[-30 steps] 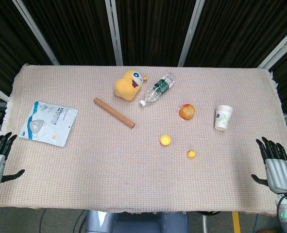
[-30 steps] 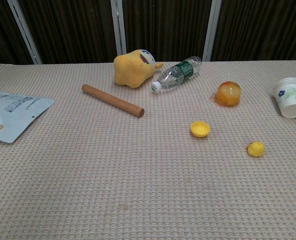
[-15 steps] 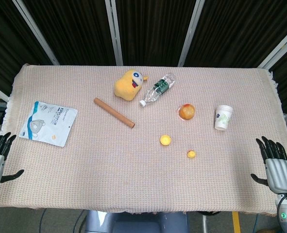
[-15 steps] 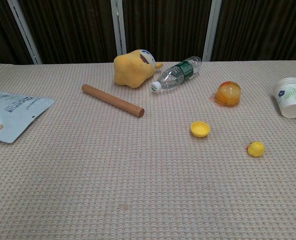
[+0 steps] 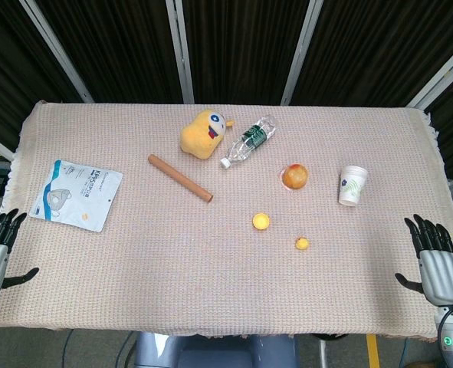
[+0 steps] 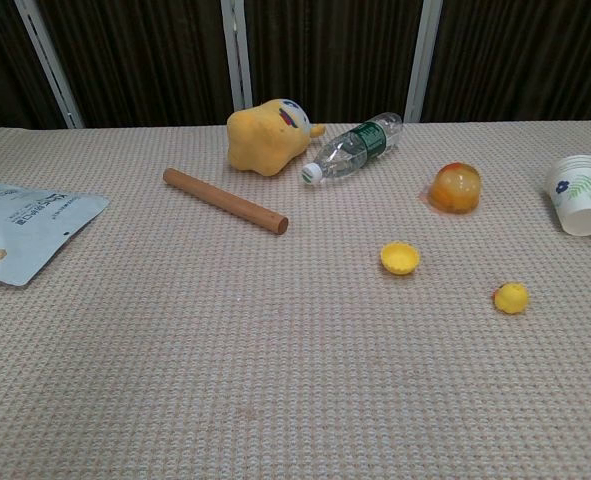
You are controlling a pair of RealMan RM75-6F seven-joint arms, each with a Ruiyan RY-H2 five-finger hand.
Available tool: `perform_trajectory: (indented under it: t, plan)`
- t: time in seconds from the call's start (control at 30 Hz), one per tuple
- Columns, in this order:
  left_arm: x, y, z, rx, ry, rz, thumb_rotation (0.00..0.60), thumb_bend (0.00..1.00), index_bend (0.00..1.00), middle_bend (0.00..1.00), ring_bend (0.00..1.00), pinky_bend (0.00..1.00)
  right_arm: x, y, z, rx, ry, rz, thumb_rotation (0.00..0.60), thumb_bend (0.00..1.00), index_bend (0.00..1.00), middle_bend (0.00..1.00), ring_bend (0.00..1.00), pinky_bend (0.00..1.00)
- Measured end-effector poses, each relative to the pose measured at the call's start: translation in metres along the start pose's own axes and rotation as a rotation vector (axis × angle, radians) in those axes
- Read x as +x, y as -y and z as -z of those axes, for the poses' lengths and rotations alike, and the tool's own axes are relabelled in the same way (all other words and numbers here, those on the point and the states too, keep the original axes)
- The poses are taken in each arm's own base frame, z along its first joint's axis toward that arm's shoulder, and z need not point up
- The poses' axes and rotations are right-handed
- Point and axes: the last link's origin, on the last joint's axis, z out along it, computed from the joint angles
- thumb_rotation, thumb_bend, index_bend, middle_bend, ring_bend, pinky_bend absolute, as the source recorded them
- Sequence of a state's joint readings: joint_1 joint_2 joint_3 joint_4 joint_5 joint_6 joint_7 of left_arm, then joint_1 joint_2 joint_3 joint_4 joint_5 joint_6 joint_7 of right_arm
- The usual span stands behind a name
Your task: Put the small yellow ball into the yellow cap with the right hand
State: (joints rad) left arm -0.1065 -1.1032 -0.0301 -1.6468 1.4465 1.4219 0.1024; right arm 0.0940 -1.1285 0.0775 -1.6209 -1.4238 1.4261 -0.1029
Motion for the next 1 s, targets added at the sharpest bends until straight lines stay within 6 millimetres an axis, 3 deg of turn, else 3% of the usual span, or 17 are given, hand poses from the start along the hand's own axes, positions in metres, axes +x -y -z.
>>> perform_trajectory:
  t: [0.2,0.4,0.53,0.8,1.0]
  plan:
    - [0.000,0.000,0.000,-0.003,0.000,-0.004,0.600,0.00,0.00,0.00,0.00,0.09,0.000,0.001,0.000,0.001,-0.005,-0.001,0.600,0.00,0.01,0.00,0.00,0.00]
    - [0.001,0.000,0.000,0.000,-0.007,-0.003,0.600,0.00,0.00,0.00,0.00,0.09,0.000,0.011,-0.003,0.024,0.000,-0.037,0.600,0.00,0.16,0.00,0.00,0.00]
    - [0.001,0.000,-0.001,0.005,-0.013,0.000,0.600,0.00,0.00,0.00,0.00,0.09,0.000,0.028,-0.014,0.050,0.021,-0.070,0.600,0.00,0.27,0.00,0.00,0.00]
    - [0.002,0.000,-0.001,0.002,-0.023,-0.001,0.600,0.00,0.00,0.00,0.00,0.09,-0.005,0.070,-0.041,0.075,0.090,-0.172,0.600,0.00,0.32,0.00,0.00,0.00]
    - [0.002,0.001,-0.001,0.003,-0.031,0.005,0.600,0.00,0.00,0.00,0.00,0.09,-0.022,0.103,-0.051,0.104,0.142,-0.174,0.600,0.00,0.35,0.00,0.00,0.00]
